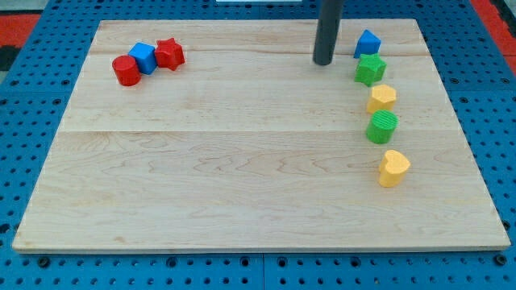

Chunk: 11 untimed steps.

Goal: Nudge the red circle left a bit

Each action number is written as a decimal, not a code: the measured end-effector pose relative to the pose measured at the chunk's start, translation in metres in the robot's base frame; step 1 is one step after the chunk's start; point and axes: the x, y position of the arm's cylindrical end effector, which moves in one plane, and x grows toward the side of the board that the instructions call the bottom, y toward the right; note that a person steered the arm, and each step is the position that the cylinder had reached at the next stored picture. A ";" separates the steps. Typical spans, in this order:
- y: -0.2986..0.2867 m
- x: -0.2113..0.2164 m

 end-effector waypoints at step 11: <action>-0.270 0.023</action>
